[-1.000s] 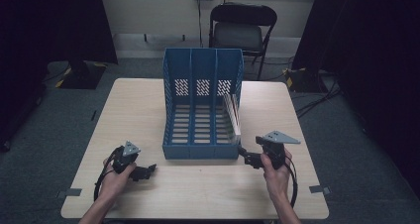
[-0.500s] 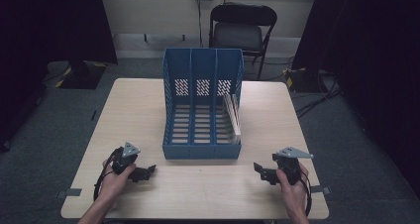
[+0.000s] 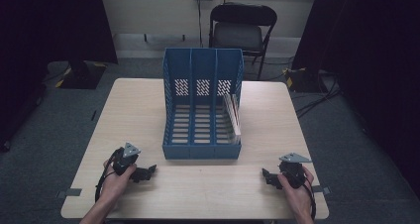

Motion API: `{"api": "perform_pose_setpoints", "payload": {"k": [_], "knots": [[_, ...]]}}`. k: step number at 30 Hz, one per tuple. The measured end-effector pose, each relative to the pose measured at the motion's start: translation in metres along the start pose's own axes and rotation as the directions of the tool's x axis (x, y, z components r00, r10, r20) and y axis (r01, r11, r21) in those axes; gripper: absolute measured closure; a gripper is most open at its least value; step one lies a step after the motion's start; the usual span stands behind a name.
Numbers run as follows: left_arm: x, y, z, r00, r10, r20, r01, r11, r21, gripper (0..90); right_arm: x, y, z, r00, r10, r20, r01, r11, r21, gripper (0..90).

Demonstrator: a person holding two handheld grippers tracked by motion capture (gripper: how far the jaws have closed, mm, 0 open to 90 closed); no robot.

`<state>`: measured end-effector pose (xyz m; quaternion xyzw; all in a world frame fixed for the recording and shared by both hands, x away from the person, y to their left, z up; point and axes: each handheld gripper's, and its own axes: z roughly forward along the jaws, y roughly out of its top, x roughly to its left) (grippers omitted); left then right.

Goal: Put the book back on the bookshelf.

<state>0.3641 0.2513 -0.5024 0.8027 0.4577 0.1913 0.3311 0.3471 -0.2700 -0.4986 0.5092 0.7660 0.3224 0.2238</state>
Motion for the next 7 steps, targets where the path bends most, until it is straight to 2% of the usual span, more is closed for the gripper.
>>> {"api": "perform_pose_setpoints", "payload": {"k": [3,7], "knots": [[0.0,0.0,0.0,1.0,0.0,0.0,0.0,1.0,0.001,0.0,-0.0002,-0.001,0.0013,1.0,-0.003,-0.004,0.003,1.0,-0.014,10.1],[0.0,0.0,0.0,1.0,0.0,0.0,0.0,1.0,0.001,0.0,0.0023,-0.0016,0.0008,0.9993,0.026,0.026,-0.026,1.0,-0.009,8.8]]}}
